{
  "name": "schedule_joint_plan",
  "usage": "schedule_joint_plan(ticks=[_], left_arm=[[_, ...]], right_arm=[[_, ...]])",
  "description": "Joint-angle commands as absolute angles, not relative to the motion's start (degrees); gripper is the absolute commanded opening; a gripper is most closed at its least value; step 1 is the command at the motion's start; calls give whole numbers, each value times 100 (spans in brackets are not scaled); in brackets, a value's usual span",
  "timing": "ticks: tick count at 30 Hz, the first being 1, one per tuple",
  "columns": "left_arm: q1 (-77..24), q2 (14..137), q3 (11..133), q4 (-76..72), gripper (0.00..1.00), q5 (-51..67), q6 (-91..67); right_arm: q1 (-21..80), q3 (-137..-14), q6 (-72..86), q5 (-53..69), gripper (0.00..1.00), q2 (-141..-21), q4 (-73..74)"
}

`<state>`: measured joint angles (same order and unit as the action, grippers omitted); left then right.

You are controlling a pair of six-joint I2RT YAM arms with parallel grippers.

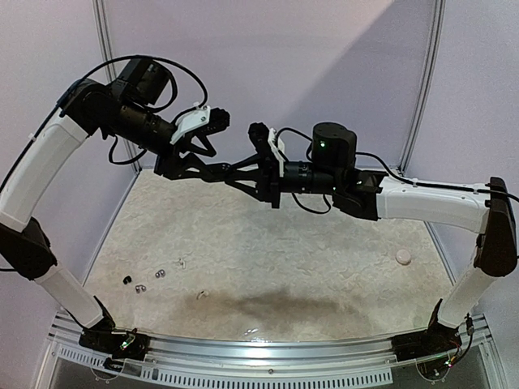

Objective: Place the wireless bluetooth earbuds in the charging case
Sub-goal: Open the charging case at the center of the board.

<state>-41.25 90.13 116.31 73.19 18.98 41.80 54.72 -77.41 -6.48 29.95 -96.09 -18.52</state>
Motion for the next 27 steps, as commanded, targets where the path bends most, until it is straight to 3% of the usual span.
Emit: schedule_joint_plan(ticks=[1,27], left_arm=[[-4135,9074,11722,7041,53,1456,4024],[-4043,9106,11950,6684,52,1064,3642]], right_arm=[[5546,-7876,-709,3405,0,-9484,-1754],[5609,-7662,-587,3411,0,-9443,-1677]])
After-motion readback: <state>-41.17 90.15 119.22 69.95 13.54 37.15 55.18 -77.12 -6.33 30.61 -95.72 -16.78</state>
